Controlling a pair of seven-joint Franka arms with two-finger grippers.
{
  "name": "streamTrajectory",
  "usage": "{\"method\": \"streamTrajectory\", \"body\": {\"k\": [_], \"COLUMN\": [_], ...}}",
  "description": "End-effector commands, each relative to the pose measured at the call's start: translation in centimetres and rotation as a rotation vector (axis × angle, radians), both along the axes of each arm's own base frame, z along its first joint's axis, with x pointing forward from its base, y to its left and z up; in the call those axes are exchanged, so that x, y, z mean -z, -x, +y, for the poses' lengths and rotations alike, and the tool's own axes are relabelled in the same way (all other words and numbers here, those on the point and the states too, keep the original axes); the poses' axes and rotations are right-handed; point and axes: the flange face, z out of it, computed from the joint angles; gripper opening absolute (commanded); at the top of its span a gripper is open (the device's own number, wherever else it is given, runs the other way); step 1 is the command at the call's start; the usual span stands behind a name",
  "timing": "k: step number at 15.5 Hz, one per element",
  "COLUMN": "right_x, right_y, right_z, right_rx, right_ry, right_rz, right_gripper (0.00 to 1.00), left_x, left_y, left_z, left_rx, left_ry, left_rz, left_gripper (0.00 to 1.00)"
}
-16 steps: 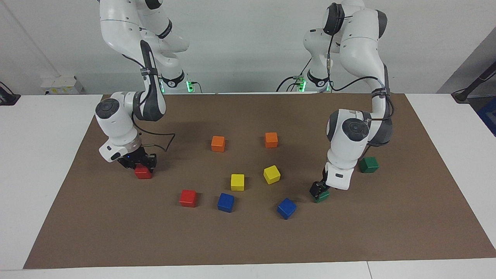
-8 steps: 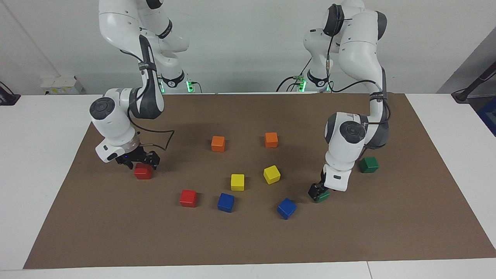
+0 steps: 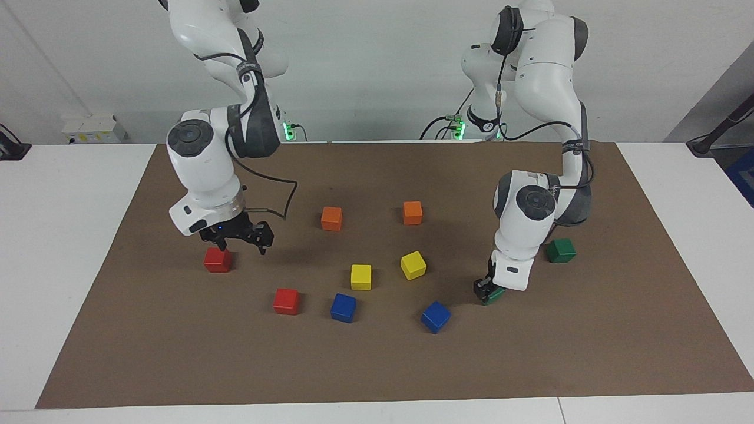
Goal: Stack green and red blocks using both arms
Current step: 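Grasp the second green with the left gripper while the right gripper reaches red, then stack green on green with the left gripper while the right gripper grasps red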
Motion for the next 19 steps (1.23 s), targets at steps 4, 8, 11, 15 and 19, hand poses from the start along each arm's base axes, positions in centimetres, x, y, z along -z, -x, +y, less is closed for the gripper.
{"method": "streamTrajectory", "body": {"k": [4,8,11,15,19], "right_x": [3.2,5.4,6.9,7.9,10.1], "right_y": [-6.1,-8.1,-8.9,-9.0,-8.9], "right_z": [2.5,4.2,5.8,6.2,5.9], "right_rx": [0.051,0.049,0.048,0.044,0.041], "right_ry": [0.011,0.012,0.008,0.004,-0.004], "right_rz": [0.019,0.01,-0.004,-0.019,-0.053], "right_gripper": [1.0,1.0,1.0,1.0,1.0], "left_x": [-7.0,-8.5,-8.1,-7.2,-6.3], "left_y": [2.3,4.5,5.5,6.5,7.4], "left_z": [9.8,15.7,18.6,20.6,21.9], "left_rx": [0.192,0.349,0.44,0.512,0.444], "left_ry": [-0.073,-0.071,-0.065,-0.044,0.026], "left_rz": [0.068,0.11,0.131,0.145,0.112], "left_gripper": [0.0,0.0,0.0,0.0,0.0]}}
